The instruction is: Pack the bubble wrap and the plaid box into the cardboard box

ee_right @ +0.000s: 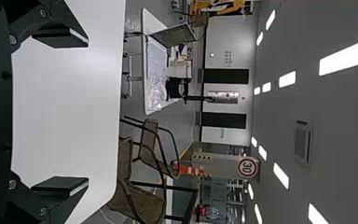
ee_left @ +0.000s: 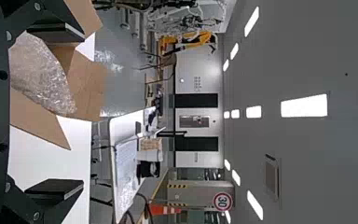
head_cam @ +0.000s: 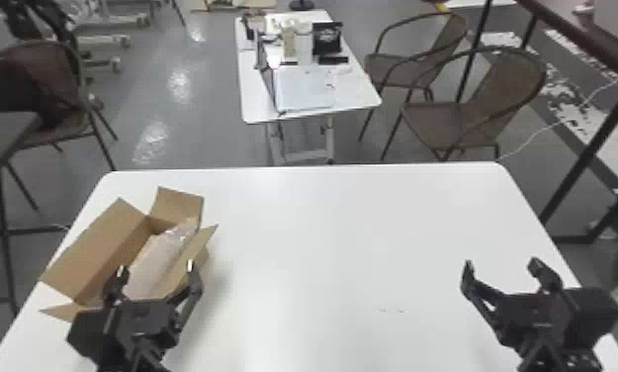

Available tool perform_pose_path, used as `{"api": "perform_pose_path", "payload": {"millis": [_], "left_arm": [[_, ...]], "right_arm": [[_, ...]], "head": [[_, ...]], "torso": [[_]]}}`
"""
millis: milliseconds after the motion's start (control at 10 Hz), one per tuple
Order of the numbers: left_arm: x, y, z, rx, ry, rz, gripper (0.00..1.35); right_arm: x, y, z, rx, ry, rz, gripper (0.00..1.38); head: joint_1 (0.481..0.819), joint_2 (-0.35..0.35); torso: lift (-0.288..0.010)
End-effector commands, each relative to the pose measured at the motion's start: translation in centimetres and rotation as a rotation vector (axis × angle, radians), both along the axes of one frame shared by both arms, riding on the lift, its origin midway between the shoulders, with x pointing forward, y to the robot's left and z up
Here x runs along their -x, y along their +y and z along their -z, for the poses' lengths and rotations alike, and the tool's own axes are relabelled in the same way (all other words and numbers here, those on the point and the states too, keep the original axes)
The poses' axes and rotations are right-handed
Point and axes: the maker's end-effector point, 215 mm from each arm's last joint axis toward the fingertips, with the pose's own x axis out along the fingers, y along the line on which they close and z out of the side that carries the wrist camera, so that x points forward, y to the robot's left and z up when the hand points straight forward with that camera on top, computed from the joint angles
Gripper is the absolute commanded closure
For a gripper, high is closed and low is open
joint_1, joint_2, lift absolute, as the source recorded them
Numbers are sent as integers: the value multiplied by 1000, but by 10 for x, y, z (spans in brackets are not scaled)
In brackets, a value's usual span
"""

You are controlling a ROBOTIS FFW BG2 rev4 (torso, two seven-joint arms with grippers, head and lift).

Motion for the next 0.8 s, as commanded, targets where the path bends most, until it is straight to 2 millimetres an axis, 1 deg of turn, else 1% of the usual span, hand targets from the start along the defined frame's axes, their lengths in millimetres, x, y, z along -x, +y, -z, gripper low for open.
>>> {"api": "perform_pose_path", "payload": {"millis": [0,700], "left_arm": [[0,-1,-2,-4,-5,1,196],[3,2,-5,-20,-17,-11,191]], "right_arm": [[1,-1,0,1,-4,5,236],[4,-4,6,-18,10,24,239]], "head": [[695,53],[695,49]], "torso": [[0],[0]]}}
